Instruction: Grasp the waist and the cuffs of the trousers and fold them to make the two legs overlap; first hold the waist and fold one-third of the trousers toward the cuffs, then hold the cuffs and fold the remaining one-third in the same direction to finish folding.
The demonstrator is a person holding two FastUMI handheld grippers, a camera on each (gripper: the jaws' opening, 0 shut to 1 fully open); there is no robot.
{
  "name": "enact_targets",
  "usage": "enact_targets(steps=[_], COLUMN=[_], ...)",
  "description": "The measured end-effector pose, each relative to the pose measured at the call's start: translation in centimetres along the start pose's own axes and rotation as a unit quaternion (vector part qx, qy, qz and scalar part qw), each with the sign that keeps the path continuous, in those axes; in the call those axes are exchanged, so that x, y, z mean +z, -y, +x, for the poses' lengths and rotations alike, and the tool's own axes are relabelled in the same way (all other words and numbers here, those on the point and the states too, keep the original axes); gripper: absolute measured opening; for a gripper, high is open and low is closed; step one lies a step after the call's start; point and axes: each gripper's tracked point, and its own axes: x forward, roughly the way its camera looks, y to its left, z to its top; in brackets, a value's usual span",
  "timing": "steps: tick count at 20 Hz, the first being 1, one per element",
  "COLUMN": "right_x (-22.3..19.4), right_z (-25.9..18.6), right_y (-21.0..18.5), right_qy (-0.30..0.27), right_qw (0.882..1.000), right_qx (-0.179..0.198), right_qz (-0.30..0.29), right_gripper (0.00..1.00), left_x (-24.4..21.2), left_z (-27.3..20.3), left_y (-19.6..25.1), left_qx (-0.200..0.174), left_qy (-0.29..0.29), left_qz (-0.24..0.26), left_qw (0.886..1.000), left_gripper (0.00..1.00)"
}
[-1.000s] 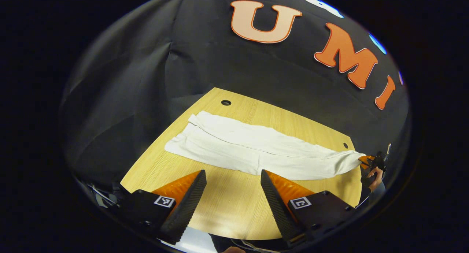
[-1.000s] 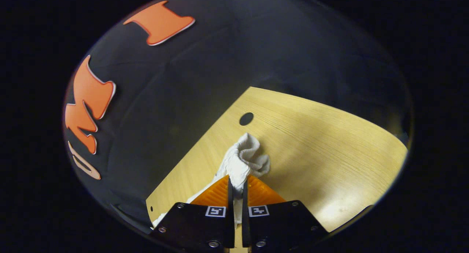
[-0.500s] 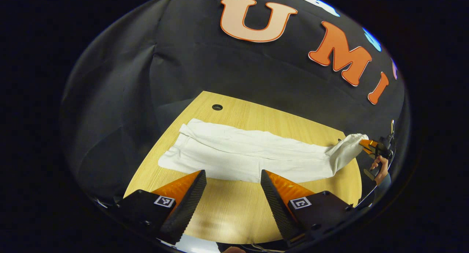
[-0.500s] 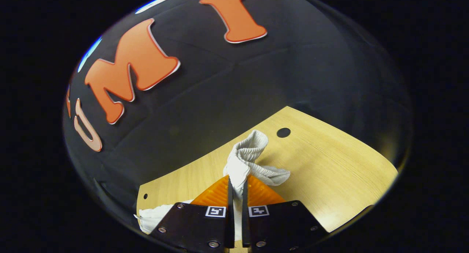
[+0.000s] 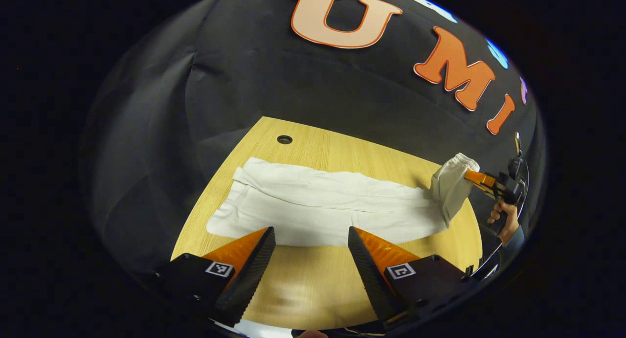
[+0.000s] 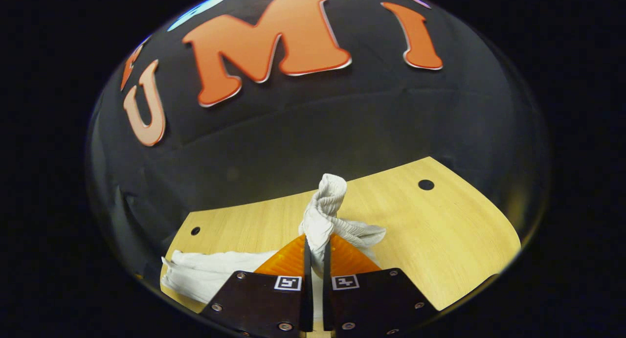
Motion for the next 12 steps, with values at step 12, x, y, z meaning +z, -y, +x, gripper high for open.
enact_targets(steps=[12], right_x=[-12.7], right_z=[1.3], right_y=[-12.5], right_qy=[-0.041], right_qw=[0.928], right_qx=[0.042], right_qz=[-0.367], right_gripper=[0.08], left_x=[-0.9], left_z=[0.4], left_y=[0.1], left_qx=[-0.002], left_qy=[-0.048], left_qz=[-0.016], left_qw=[0.999], left_gripper=[1.00])
